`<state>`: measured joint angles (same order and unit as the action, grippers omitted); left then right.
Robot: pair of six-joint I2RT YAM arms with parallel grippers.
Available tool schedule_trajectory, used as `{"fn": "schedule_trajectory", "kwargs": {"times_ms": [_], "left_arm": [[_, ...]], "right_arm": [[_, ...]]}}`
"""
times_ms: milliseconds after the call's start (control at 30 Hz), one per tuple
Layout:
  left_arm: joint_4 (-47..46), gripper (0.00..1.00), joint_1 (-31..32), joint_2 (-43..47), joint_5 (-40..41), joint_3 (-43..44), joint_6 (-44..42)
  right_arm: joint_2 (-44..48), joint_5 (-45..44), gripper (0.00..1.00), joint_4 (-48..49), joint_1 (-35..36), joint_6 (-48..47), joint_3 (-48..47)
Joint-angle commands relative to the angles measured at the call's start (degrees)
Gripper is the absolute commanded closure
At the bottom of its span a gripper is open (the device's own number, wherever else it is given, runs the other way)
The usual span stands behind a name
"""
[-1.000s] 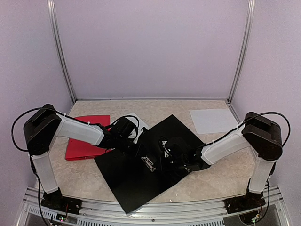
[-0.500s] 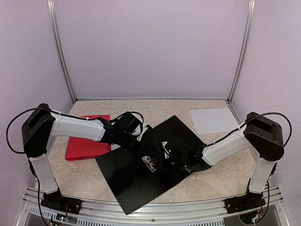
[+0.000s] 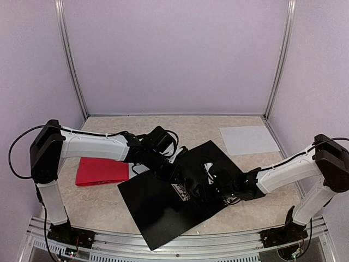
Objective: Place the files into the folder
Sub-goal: Open the spring clip on the folder.
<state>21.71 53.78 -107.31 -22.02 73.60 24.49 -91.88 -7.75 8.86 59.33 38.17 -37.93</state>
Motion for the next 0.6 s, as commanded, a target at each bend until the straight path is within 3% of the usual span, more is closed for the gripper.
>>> {"fn": "schedule_trajectory", "kwargs": {"times_ms": [0, 133, 233, 300, 567], "left_arm": [[0.9, 0.86, 0.6, -1.6, -3.6, 2.6, 1.7], [0.3, 0.79, 0.7, -1.6, -7.6, 2.6, 0.6], [-0.1, 0.73, 0.7, 0.9, -5.3, -0.1, -0.7], [-0.6, 0.64, 0.7, 4.8, -2.6, -2.5, -1.4], [-6.8, 0.34, -2.0, 12.4, 0.4, -11.3, 1.6]], "right_arm": [[5.9, -1.3, 0.47, 1.8, -0.4, -0.8, 4.7], [13.1, -3.7, 0.46, -2.1, -0.1, -0.8, 6.9], [18.2, -4.6, 0.44, -5.3, 0.1, -2.1, 7.6], [20.2, -4.3, 0.40, -6.4, 0.0, -3.5, 6.9], [10.0, -5.8, 0.26, -11.0, 0.1, -9.4, -4.5]]}}
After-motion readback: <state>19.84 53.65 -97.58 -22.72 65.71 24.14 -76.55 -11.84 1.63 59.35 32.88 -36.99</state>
